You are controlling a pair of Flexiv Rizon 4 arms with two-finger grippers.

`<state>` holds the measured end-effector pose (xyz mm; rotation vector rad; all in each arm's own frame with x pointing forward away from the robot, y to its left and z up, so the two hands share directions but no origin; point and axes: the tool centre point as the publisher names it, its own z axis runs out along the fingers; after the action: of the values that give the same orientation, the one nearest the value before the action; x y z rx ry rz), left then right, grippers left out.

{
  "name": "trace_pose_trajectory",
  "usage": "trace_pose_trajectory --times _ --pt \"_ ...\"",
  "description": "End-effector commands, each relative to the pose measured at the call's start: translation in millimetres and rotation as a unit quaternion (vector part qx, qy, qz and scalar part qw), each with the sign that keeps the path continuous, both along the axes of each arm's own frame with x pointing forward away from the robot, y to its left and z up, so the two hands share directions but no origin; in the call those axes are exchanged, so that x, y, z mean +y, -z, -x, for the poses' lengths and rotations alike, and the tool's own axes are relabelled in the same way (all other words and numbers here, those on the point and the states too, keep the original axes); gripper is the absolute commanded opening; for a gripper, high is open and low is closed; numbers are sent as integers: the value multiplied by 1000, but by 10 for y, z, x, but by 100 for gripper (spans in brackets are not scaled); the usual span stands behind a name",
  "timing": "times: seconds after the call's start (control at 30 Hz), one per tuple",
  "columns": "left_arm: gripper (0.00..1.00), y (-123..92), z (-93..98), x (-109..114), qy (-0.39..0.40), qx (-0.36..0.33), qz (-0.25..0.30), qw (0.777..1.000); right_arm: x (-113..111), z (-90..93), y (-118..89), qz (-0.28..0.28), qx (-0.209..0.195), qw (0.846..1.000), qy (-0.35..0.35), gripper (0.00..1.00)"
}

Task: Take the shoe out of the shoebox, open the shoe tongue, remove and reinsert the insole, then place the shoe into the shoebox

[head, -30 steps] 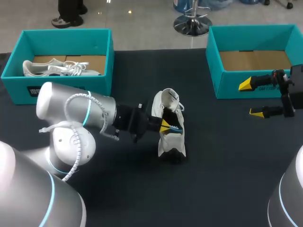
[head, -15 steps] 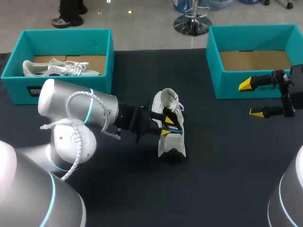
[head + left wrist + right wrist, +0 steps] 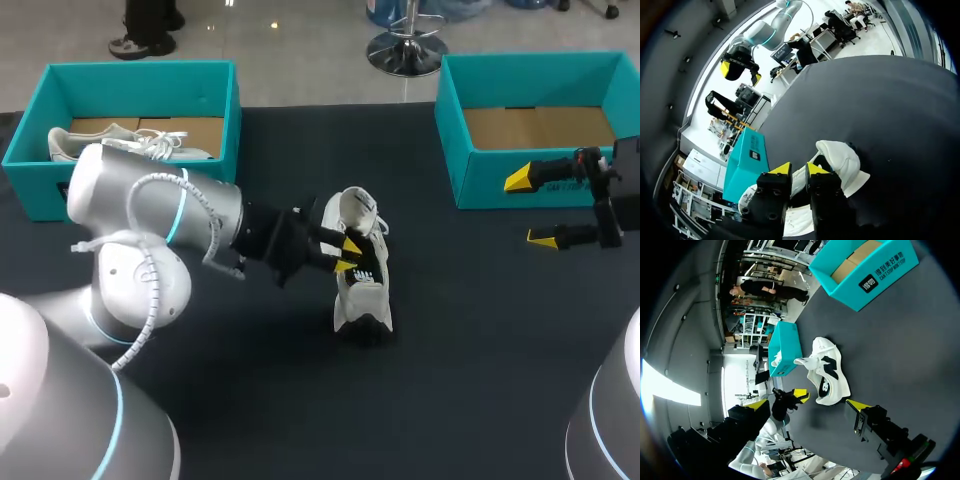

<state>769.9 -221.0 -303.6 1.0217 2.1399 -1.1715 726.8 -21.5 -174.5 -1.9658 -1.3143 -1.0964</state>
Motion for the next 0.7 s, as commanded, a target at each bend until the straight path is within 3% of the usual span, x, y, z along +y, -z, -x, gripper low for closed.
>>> trace_pose_trajectory --times 0.03,0.23,0.4,0.7 --pt "0 -87 -92 50 75 13 -68 995 6 12 -1 1 1 1000 1 100" --pt "0 -47 -77 51 137 8 -138 981 6 12 -1 1 1 1000 1 100" --pt "0 -50 -47 39 161 25 -163 973 6 12 -1 1 1 1000 1 100" --pt "0 -49 -33 38 161 40 -168 972 6 12 -1 1 1 1000 1 100"
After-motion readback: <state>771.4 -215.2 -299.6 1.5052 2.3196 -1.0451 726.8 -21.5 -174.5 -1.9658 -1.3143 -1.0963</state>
